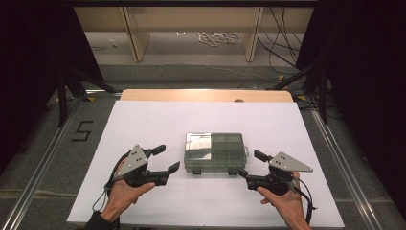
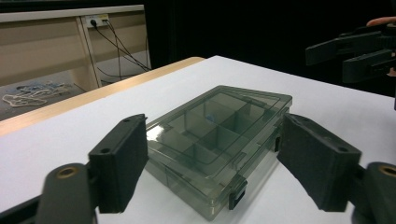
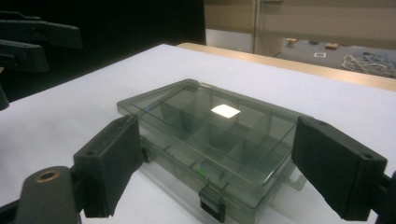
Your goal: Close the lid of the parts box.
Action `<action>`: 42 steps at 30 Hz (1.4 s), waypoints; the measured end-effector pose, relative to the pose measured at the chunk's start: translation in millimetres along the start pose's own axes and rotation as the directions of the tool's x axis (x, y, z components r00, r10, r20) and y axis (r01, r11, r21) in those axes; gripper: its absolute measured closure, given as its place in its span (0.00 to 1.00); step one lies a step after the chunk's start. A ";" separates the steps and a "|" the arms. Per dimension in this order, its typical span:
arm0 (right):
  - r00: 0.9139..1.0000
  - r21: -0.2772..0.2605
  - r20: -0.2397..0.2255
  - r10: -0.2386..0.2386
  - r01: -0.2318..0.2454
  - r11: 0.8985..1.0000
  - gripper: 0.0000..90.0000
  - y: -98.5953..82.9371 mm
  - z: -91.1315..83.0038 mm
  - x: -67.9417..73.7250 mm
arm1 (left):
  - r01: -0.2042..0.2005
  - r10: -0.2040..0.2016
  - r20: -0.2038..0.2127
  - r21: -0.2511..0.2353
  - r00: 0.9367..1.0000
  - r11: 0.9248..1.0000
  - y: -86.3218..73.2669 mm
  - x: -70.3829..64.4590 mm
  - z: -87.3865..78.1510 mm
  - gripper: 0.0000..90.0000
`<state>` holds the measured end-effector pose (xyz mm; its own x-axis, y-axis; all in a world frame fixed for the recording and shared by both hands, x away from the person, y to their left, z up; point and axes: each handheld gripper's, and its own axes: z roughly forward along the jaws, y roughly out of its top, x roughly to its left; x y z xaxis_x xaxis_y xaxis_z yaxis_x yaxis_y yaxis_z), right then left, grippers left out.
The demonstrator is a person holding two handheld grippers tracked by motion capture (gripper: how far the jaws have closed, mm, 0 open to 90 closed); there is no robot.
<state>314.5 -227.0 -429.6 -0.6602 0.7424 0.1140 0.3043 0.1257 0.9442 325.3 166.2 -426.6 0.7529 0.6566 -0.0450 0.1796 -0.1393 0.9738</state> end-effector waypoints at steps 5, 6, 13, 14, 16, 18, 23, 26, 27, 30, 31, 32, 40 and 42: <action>0.999 -0.021 0.024 -0.037 0.037 0.999 0.18 0.0 -6.0 4.8 | 0.009 -0.010 -0.015 -0.009 1.000 1.000 -0.2 -2.6 -4.9 0.19; 0.996 -0.023 0.041 -0.074 0.075 0.997 0.18 0.8 -8.0 4.1 | 0.005 -0.006 -0.012 -0.015 1.000 1.000 0.2 -3.9 -6.1 0.19; 0.996 -0.047 0.041 -0.077 0.079 0.996 0.18 1.0 -14.7 9.4 | -0.009 0.008 -0.014 -0.024 1.000 1.000 0.3 -9.4 -11.7 0.18; 0.996 -0.062 0.042 -0.078 0.081 0.995 0.18 0.8 -14.6 9.7 | -0.013 0.013 -0.016 -0.029 1.000 0.999 0.7 -10.2 -12.7 0.18; 0.996 -0.060 0.043 -0.080 0.082 0.995 0.18 0.5 -16.9 10.1 | -0.002 0.002 -0.024 -0.041 1.000 0.999 1.7 -11.9 -15.3 0.18; 0.996 -0.060 0.038 -0.079 0.081 0.995 0.18 0.1 -18.2 10.1 | -0.001 0.000 -0.020 -0.044 1.000 0.999 2.4 -12.6 -17.1 0.18; 0.998 -0.050 0.038 -0.058 0.060 0.997 0.18 -0.7 -19.4 10.6 | -0.003 0.002 -0.024 -0.037 1.000 0.999 2.3 -13.7 -18.5 0.18; 0.997 -0.047 0.031 -0.064 0.065 0.997 0.18 -0.4 -19.0 10.7 | -0.001 0.000 -0.024 -0.037 1.000 0.999 1.9 -13.9 -18.0 0.18; 0.998 -0.046 0.025 -0.055 0.056 0.997 0.18 -0.4 -19.0 11.4 | -0.007 0.006 -0.021 -0.036 1.000 0.999 2.0 -13.5 -17.7 0.18; 0.996 -0.061 0.041 -0.076 0.079 0.995 0.18 0.0 -19.0 9.0 | -0.003 0.003 -0.019 -0.030 1.000 1.000 1.2 -13.4 -16.8 0.18; 0.996 -0.058 0.039 -0.075 0.077 0.995 0.18 0.0 -19.3 8.6 | -0.005 0.005 -0.019 -0.030 1.000 1.000 1.1 -13.3 -16.7 0.18; 0.998 -0.053 0.030 -0.057 0.058 0.997 0.18 -0.2 -19.2 9.2 | -0.005 0.004 -0.019 -0.030 1.000 1.000 1.0 -13.4 -16.6 0.18; 0.999 -0.036 0.025 -0.042 0.043 0.998 0.18 -0.5 -18.8 9.9 | -0.004 0.003 -0.016 -0.043 1.000 0.999 0.9 -12.4 -16.3 0.18; 0.997 -0.058 0.039 -0.072 0.074 0.996 0.18 -0.6 -17.3 7.7 | -0.005 0.004 -0.019 -0.032 1.000 0.999 1.0 -12.9 -16.7 0.18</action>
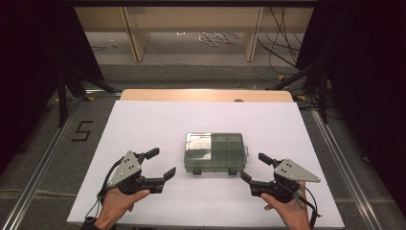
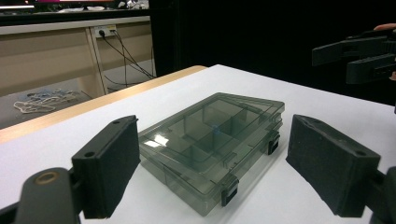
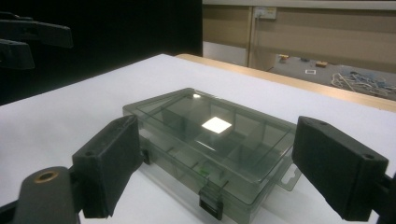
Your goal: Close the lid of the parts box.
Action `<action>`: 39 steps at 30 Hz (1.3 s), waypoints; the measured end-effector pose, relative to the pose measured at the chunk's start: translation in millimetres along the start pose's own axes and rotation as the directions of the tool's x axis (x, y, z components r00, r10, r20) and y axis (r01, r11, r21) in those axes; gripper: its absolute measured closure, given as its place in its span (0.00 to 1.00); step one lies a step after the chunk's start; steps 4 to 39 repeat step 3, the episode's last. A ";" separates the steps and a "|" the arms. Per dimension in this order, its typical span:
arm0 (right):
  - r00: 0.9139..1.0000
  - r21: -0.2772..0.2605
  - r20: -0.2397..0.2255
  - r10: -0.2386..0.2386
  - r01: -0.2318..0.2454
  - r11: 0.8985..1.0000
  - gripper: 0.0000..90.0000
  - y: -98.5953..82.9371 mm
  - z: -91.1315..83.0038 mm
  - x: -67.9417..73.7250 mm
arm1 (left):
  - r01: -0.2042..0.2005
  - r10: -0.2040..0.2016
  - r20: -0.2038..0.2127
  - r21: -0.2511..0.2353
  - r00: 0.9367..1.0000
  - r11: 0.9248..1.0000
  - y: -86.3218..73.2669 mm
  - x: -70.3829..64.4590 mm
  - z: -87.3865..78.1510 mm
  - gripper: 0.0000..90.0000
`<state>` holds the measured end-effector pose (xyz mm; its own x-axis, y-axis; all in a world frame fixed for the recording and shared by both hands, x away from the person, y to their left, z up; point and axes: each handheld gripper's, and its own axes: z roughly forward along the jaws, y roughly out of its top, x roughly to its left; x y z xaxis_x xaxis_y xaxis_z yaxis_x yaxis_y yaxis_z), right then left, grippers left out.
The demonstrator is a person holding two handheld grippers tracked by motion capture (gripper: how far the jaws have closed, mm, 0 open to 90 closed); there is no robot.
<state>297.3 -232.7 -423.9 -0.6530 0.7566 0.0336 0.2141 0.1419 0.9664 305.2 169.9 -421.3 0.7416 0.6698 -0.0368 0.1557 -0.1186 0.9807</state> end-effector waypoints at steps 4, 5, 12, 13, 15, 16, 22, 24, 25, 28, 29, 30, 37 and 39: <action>1.000 0.002 -0.007 -0.003 0.003 1.000 0.18 -0.4 0.6 -1.5 | 0.001 -0.001 -0.002 0.000 1.000 1.000 -0.2 0.1 0.3 0.18; 1.000 0.002 -0.007 -0.003 0.003 1.000 0.18 -0.4 0.6 -1.5 | 0.001 -0.001 -0.002 0.000 1.000 1.000 -0.2 0.1 0.3 0.18; 1.000 0.002 -0.007 -0.003 0.003 1.000 0.18 -0.4 0.6 -1.5 | 0.001 -0.001 -0.002 0.000 1.000 1.000 -0.2 0.1 0.3 0.18; 1.000 0.002 -0.007 -0.003 0.003 1.000 0.18 -0.4 0.6 -1.5 | 0.001 -0.001 -0.002 0.000 1.000 1.000 -0.2 0.1 0.3 0.18; 1.000 0.002 -0.007 -0.003 0.003 1.000 0.18 -0.4 0.6 -1.5 | 0.001 -0.001 -0.002 0.000 1.000 1.000 -0.2 0.1 0.3 0.18; 1.000 0.002 -0.007 -0.003 0.003 1.000 0.18 -0.4 0.6 -1.5 | 0.001 -0.001 -0.002 0.000 1.000 1.000 -0.2 0.1 0.3 0.18; 1.000 0.002 -0.007 -0.003 0.003 1.000 0.18 -0.4 0.6 -1.5 | 0.001 -0.001 -0.002 0.000 1.000 1.000 -0.2 0.1 0.3 0.18; 1.000 0.002 -0.007 -0.003 0.003 1.000 0.18 -0.4 0.6 -1.5 | 0.001 -0.001 -0.002 0.000 1.000 1.000 -0.2 0.1 0.3 0.18; 1.000 0.002 -0.007 -0.003 0.003 1.000 0.18 -0.4 0.6 -1.5 | 0.001 -0.001 -0.002 0.000 1.000 1.000 -0.2 0.1 0.3 0.18; 1.000 0.002 -0.007 -0.003 0.003 1.000 0.18 -0.4 0.6 -1.5 | 0.001 -0.001 -0.002 0.000 1.000 1.000 -0.2 0.1 0.3 0.18; 1.000 0.002 -0.007 -0.003 0.003 1.000 0.18 -0.4 0.6 -1.5 | 0.001 -0.001 -0.002 0.000 1.000 1.000 -0.2 0.1 0.3 0.18; 1.000 0.002 -0.007 -0.003 0.003 1.000 0.18 -0.4 0.6 -1.5 | 0.001 -0.001 -0.002 0.000 1.000 1.000 -0.2 0.1 0.3 0.18; 1.000 0.002 -0.007 -0.003 0.003 1.000 0.18 -0.4 0.6 -1.5 | 0.001 -0.001 -0.002 0.000 1.000 1.000 -0.2 0.1 0.3 0.18; 1.000 0.002 -0.007 -0.003 0.003 1.000 0.18 -0.4 0.6 -1.5 | 0.001 -0.001 -0.002 0.000 1.000 1.000 -0.2 0.1 0.3 0.18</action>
